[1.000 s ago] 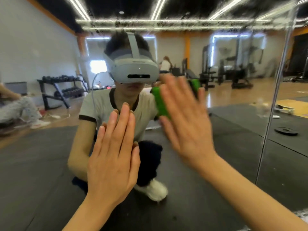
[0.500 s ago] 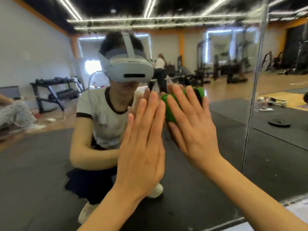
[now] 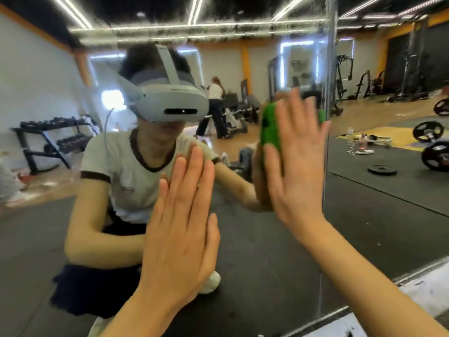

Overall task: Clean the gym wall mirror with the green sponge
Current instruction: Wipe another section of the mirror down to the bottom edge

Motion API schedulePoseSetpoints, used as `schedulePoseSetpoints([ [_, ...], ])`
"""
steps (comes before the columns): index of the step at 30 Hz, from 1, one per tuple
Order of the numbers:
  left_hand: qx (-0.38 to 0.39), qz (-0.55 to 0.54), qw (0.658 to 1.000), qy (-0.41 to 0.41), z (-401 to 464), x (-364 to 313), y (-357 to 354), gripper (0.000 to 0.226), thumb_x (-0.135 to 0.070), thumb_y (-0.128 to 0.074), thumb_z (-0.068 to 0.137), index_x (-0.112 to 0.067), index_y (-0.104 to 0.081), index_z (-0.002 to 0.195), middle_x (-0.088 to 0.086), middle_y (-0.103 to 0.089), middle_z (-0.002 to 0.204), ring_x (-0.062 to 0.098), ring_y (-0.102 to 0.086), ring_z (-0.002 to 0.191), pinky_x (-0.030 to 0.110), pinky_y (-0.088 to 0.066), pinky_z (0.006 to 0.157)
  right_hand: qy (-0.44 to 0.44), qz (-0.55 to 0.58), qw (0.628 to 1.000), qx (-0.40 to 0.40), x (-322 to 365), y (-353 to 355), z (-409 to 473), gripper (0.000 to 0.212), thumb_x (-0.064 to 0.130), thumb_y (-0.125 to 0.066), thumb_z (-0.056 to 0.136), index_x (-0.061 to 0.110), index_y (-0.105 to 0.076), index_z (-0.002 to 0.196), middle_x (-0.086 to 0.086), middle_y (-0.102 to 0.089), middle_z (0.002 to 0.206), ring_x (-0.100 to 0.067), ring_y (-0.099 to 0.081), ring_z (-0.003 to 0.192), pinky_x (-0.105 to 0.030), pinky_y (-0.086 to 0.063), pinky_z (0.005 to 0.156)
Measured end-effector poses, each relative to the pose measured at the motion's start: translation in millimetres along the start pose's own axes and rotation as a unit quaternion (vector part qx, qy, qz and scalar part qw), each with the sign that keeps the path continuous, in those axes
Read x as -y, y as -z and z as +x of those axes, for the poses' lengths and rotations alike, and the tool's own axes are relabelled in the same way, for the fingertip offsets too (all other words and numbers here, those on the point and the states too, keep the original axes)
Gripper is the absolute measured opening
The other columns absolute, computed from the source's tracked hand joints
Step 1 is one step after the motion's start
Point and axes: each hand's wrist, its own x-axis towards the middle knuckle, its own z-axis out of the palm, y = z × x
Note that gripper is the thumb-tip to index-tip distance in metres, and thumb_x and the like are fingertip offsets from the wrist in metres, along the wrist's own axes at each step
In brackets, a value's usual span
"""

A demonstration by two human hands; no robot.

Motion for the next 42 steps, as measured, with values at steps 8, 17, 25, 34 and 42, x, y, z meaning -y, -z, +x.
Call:
schedulePoseSetpoints([
  [8,0.054,0.09,0.994,-0.023,-23,-16,-27,0.068,-0.031,-0.04,0.1,-0.003,-0.021,0.159,0.012,-0.013,0.169,0.025,-0.006,0.157,0.038,-0.002,0.127,-0.028,-0.032,0.998,0.049,-27,8,-135,0.053,0.028,-0.028,0.11,0.015,-0.017,0.16,0.0,0.0,0.169,-0.021,0.0,0.156,-0.045,0.002,0.126],
  [17,0.032,0.155,0.987,-0.035,-26,-14,-37,0.071,-0.04,-0.038,0.104,-0.003,-0.014,0.16,0.01,-0.002,0.169,0.026,-0.003,0.157,0.04,-0.004,0.128,-0.01,-0.013,1.0,0.007,-29,8,-49,0.051,0.023,-0.032,0.107,0.004,-0.024,0.153,-0.017,-0.021,0.161,-0.029,-0.008,0.154,-0.042,0.003,0.126],
  [25,0.015,0.169,0.985,-0.034,-26,-15,-40,0.072,-0.037,-0.043,0.104,-0.001,-0.016,0.159,0.011,-0.006,0.166,0.024,0.001,0.156,0.039,-0.002,0.127,-0.019,-0.056,0.996,0.072,-37,10,-205,0.05,0.028,-0.026,0.11,0.016,-0.017,0.158,0.001,0.001,0.17,-0.022,-0.001,0.156,-0.047,0.0,0.126],
  [34,0.011,0.163,0.986,-0.03,-24,-17,-40,0.071,-0.034,-0.045,0.103,0.001,-0.017,0.158,0.014,-0.01,0.164,0.025,-0.003,0.154,0.04,-0.003,0.127,0.005,-0.01,1.0,-0.025,-19,-4,-59,0.051,0.023,-0.034,0.105,-0.002,-0.034,0.15,-0.025,-0.031,0.157,-0.031,-0.014,0.151,-0.048,0.002,0.124],
  [42,0.008,0.15,0.988,-0.033,-26,-17,-39,0.07,-0.033,-0.046,0.103,0.002,-0.018,0.158,0.016,-0.013,0.163,0.035,-0.013,0.153,0.039,-0.002,0.127,0.056,-0.092,0.987,0.118,-12,0,-258,0.058,0.026,-0.032,0.11,0.017,-0.007,0.162,0.0,0.0,0.17,-0.023,-0.001,0.156,-0.051,0.002,0.125],
])
